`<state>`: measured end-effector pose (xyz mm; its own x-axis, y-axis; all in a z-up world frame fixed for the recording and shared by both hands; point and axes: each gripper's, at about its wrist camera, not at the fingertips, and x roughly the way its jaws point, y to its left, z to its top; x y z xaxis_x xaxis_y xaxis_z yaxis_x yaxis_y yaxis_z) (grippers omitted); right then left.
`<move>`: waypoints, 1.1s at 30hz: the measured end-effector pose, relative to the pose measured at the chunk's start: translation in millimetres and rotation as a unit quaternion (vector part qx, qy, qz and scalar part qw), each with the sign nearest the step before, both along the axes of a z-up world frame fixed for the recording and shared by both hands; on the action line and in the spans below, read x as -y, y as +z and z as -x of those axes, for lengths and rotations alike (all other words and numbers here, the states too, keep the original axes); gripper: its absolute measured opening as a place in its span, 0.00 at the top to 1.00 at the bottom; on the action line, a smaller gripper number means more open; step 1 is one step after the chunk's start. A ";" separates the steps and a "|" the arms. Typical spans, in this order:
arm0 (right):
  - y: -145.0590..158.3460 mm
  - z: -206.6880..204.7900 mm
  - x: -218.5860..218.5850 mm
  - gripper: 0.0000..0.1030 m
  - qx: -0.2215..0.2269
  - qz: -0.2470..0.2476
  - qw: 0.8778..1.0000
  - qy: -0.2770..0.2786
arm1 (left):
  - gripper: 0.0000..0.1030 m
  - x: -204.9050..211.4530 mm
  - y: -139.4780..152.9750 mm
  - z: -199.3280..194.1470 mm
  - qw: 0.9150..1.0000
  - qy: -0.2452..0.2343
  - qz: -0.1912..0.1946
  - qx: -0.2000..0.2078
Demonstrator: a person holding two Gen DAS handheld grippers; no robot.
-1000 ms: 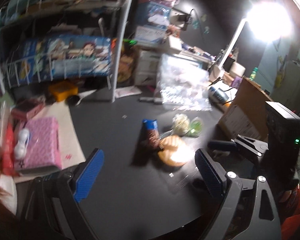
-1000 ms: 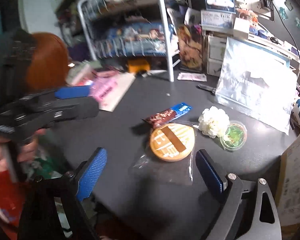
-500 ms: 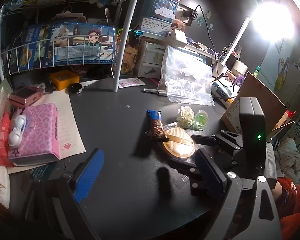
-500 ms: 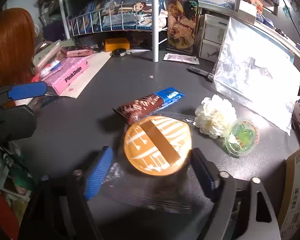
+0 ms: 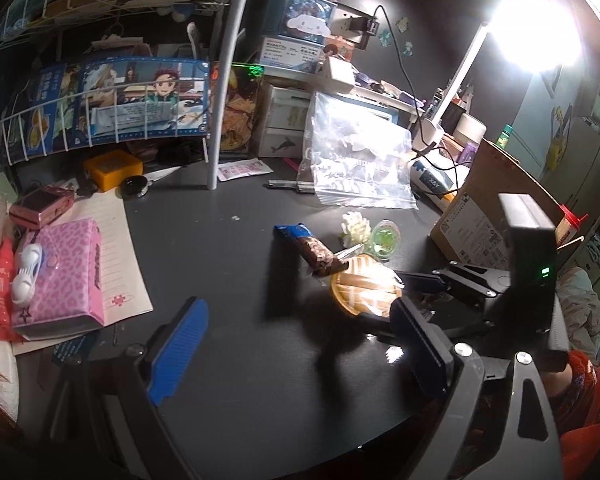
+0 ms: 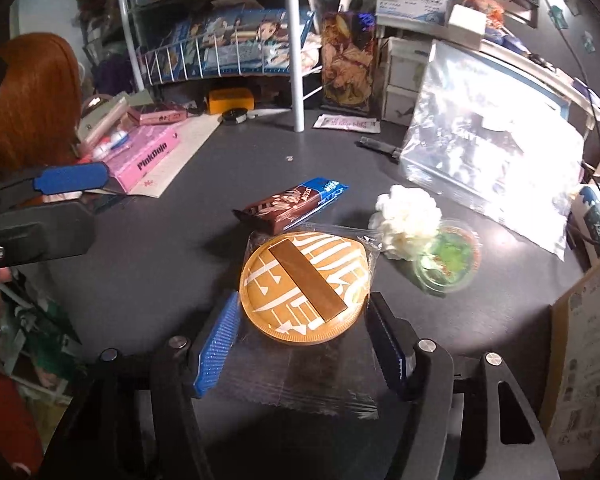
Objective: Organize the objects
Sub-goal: 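Return the right gripper and grasp the orange cookie tin in plastic, then carry the orange cookie tin into the box and open the right gripper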
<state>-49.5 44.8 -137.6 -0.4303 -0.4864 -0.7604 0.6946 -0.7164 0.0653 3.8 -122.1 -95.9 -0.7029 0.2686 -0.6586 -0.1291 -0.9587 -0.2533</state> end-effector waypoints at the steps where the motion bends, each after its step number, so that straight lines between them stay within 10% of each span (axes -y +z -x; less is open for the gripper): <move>1: 4.0 -1.1 -4.2 0.41 0.006 0.008 1.000 0.005 | 0.12 -2.8 1.9 0.4 1.000 -0.004 -0.001 -0.001; 16: 100.9 -29.7 -51.6 0.41 -0.043 0.102 0.990 0.088 | 0.13 -60.5 67.8 22.3 0.991 -0.122 -0.046 -0.039; 33: 170.5 2.7 -178.8 0.41 -0.118 0.108 0.987 0.000 | 0.51 -206.9 139.4 95.7 0.969 -0.241 -0.019 -0.049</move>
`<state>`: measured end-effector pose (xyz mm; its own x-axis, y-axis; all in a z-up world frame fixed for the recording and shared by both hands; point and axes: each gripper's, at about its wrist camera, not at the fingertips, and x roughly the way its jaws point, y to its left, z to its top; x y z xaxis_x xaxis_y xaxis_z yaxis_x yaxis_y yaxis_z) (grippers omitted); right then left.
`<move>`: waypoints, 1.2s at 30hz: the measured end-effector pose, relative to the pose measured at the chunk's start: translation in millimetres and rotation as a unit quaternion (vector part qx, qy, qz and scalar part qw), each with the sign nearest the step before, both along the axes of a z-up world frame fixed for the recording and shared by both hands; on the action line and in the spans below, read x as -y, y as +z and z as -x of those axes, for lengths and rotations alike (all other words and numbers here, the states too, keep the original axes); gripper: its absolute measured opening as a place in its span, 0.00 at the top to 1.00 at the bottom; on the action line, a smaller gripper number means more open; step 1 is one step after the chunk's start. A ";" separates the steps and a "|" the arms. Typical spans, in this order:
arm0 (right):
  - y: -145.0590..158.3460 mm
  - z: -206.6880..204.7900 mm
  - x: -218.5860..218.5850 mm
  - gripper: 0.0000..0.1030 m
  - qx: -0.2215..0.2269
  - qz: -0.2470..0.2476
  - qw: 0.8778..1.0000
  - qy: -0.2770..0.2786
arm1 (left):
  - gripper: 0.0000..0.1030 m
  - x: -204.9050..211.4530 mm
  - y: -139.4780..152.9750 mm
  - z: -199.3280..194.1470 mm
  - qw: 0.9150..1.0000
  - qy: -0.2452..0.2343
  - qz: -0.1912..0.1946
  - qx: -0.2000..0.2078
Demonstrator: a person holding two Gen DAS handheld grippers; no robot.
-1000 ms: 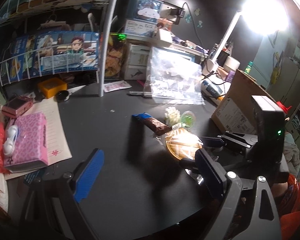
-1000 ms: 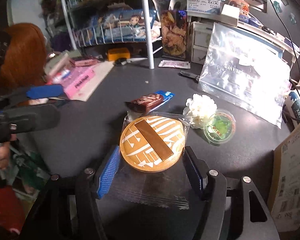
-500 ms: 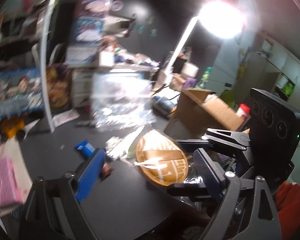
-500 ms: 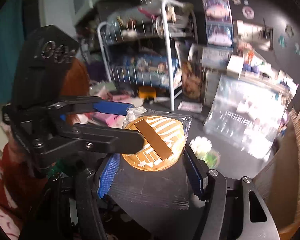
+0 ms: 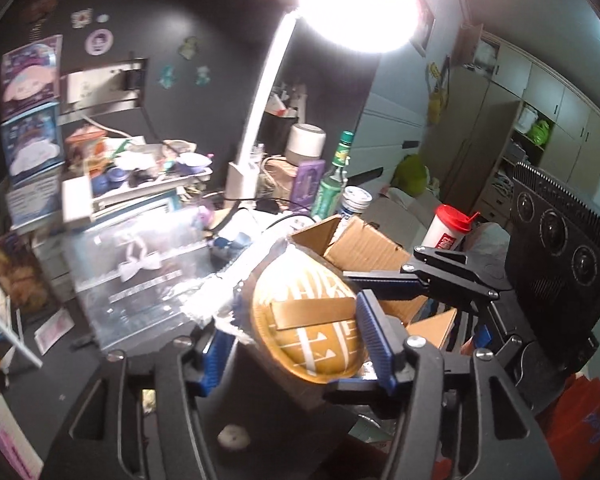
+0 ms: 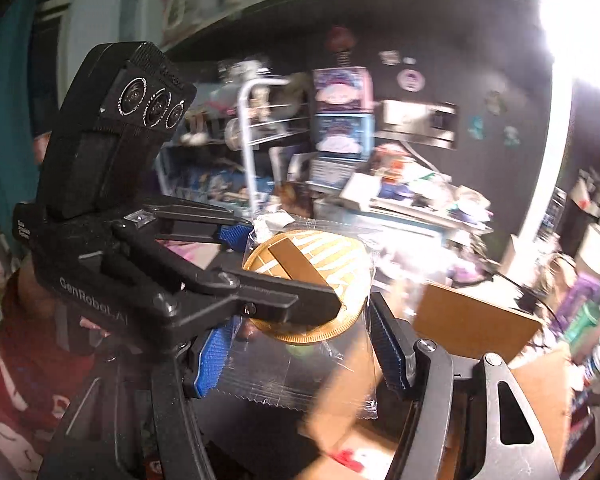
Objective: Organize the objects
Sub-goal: 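Carry the orange cookie tin into the box and open the right gripper, then return the right gripper and grasp the white ghost-shaped plush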
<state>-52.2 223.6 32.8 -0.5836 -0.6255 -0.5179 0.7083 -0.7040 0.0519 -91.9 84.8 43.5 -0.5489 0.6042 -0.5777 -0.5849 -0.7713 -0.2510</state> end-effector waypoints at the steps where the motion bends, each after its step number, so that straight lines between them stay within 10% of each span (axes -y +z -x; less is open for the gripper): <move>1: -0.4 4.6 -8.4 0.41 0.004 0.000 1.000 -0.008 | 0.52 -7.1 0.4 5.0 1.000 -0.005 0.000 0.003; 13: -18.6 47.3 -55.9 0.41 0.070 -0.029 0.996 -0.053 | 0.59 -72.1 -23.0 54.9 0.997 -0.037 0.028 0.056; 17: -20.0 47.8 -55.8 0.33 0.066 -0.050 0.994 -0.068 | 0.27 -73.7 -21.3 49.7 0.998 -0.039 0.038 0.044; 36: -1.4 1.0 -0.2 0.28 0.016 -0.029 0.999 -0.015 | 0.16 30.2 -0.1 -11.4 0.997 0.056 0.040 -0.039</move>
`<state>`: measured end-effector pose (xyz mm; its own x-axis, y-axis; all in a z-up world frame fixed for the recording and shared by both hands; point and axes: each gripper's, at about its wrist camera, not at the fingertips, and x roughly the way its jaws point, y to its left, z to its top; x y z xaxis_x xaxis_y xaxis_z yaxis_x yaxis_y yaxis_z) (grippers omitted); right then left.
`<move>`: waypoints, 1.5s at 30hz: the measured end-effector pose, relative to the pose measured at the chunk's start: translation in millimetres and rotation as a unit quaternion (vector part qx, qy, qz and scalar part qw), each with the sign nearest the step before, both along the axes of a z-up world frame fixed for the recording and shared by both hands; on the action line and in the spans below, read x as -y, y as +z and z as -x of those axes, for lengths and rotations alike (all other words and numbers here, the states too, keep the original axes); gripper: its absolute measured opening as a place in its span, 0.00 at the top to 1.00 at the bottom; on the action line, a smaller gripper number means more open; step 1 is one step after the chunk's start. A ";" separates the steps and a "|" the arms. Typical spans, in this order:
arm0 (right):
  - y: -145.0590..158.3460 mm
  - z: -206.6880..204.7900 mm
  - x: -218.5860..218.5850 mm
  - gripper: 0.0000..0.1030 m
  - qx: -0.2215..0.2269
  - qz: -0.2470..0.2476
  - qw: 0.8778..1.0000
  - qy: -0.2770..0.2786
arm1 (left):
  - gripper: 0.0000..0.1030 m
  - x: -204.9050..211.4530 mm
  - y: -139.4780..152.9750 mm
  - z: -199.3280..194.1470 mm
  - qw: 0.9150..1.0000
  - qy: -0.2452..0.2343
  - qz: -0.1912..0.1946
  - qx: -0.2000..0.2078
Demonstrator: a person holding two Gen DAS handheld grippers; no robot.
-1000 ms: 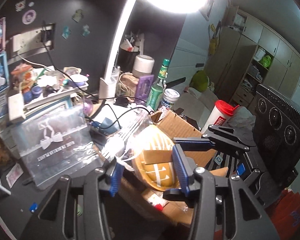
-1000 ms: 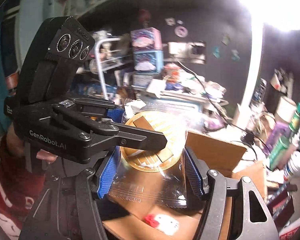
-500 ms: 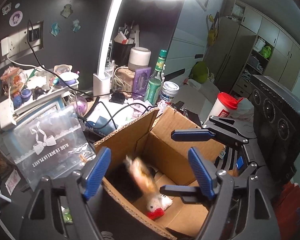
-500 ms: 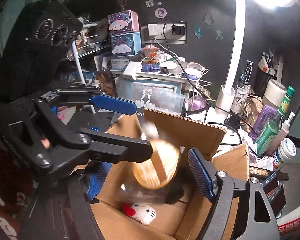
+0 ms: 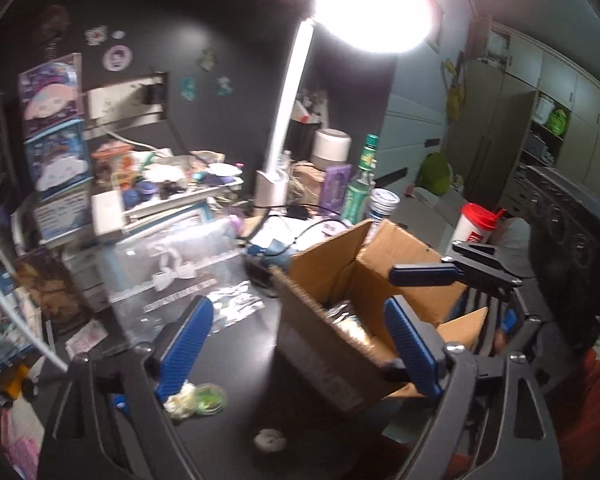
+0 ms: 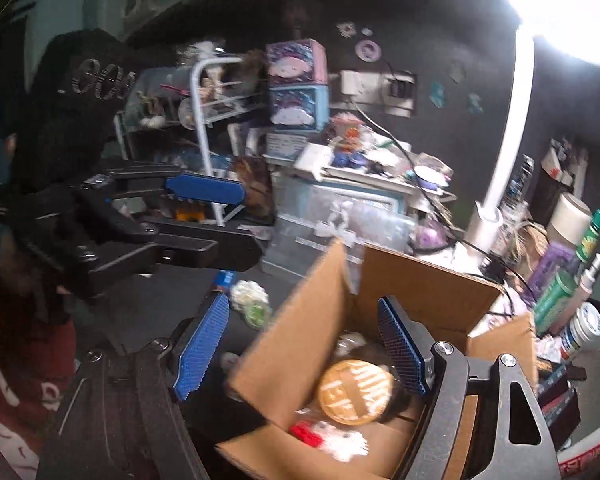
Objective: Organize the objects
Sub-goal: 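Return the right gripper and grasp the white ghost-shaped plush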
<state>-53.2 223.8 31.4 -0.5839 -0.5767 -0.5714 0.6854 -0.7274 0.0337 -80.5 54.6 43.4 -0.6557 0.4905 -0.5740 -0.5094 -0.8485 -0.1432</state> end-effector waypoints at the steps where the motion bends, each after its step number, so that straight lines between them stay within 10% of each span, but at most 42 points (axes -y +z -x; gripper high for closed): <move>1: 0.8 -7.7 9.6 0.28 -0.005 0.005 1.000 0.012 | 0.16 7.6 -1.0 -4.2 1.000 0.012 0.003 -0.006; 11: -42.6 -56.7 91.6 0.30 0.020 0.030 0.997 0.072 | 0.16 90.0 -47.4 -50.9 0.993 0.115 -0.003 -0.027; 21: -132.1 -43.1 88.0 0.85 0.053 0.040 0.992 -0.109 | 0.16 129.1 -112.9 -78.7 0.988 0.148 -0.026 0.020; 34: -156.9 -23.4 90.3 0.84 0.053 -0.006 0.989 -0.141 | 0.16 133.9 -127.3 -77.8 0.989 0.136 -0.044 0.038; 45: -165.8 -17.8 102.8 0.50 0.062 -0.019 0.991 -0.120 | 0.16 137.7 -129.0 -76.2 0.988 0.144 -0.038 0.046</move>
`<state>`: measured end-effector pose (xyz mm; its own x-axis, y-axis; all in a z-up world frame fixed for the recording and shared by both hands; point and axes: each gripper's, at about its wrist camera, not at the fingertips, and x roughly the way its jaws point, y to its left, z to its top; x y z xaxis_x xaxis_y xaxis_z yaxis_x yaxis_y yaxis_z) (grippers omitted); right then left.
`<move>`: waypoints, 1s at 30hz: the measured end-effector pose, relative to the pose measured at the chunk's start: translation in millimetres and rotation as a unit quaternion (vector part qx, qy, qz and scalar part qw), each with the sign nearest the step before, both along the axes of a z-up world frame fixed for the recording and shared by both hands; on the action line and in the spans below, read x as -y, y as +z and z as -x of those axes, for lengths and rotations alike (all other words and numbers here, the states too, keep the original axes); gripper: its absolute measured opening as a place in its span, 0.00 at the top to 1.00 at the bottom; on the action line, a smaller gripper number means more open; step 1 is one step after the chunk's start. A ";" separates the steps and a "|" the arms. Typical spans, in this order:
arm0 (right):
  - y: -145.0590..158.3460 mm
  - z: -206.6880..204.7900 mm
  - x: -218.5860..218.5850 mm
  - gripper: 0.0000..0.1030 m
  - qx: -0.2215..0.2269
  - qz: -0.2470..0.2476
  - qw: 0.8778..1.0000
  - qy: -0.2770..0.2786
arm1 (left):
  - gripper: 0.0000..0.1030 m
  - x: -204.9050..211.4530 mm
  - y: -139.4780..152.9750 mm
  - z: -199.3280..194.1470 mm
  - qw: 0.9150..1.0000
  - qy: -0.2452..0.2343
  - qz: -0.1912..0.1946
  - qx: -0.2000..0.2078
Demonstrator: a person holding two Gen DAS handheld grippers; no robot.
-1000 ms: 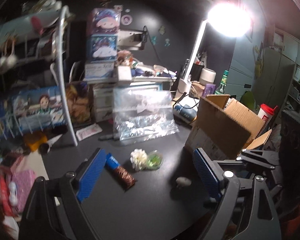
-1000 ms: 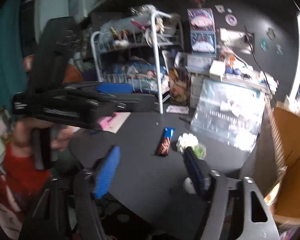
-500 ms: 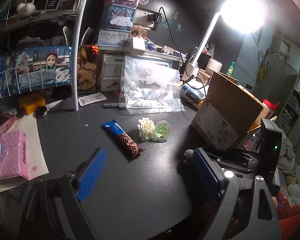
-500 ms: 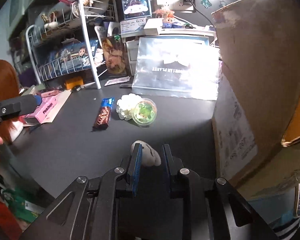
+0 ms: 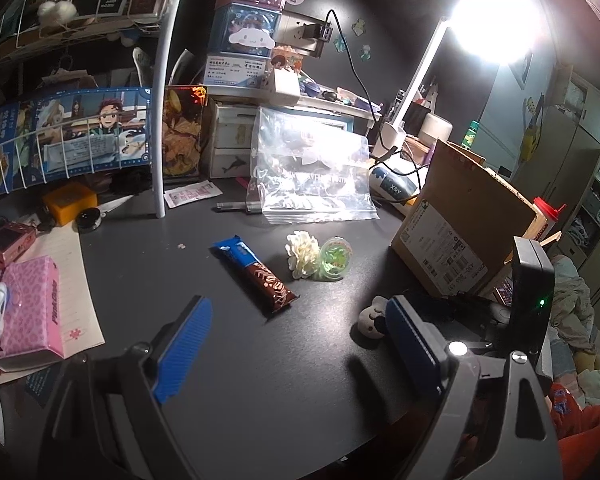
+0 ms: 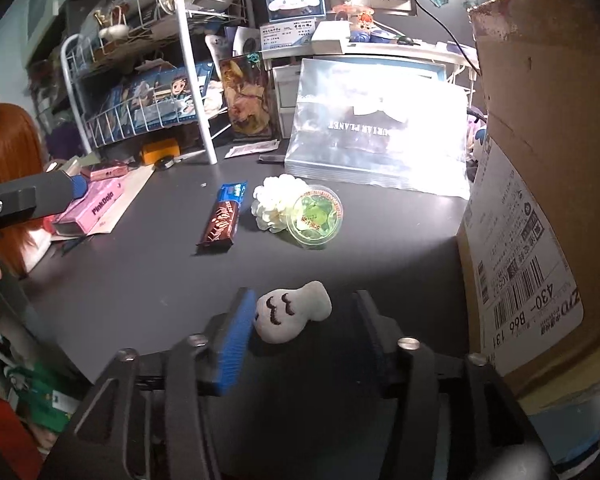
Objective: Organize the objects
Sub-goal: 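Return the right gripper and grasp the white ghost-shaped plush, then carry the white ghost plush into the box and release it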
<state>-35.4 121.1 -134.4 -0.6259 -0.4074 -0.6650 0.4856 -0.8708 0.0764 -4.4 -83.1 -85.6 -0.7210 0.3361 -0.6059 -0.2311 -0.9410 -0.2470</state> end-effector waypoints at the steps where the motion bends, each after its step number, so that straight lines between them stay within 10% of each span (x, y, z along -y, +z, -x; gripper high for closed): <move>1: -0.3 0.0 2.4 0.49 -0.002 -0.006 1.000 0.006 | 0.16 0.1 0.2 0.2 1.000 0.001 0.000 0.001; 17: -10.4 1.1 16.4 0.65 -0.002 -0.047 0.998 0.047 | 0.16 -9.1 1.6 4.9 1.000 -0.016 -0.001 0.013; 26: 59.2 -20.1 28.3 0.65 -0.064 -0.006 0.982 0.179 | 0.16 -27.2 29.1 18.2 0.993 -0.110 -0.027 0.032; 30: 92.3 -28.4 30.8 0.65 -0.102 -0.007 0.971 0.217 | 0.37 -40.7 54.3 24.7 0.988 -0.145 -0.030 0.037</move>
<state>-7.1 90.2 -42.0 -0.5168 -0.6536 -0.5528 0.8105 -0.5815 -0.0702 -29.0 -42.4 -31.3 -0.5439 0.5591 -0.6258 -0.4681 -0.8211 -0.3267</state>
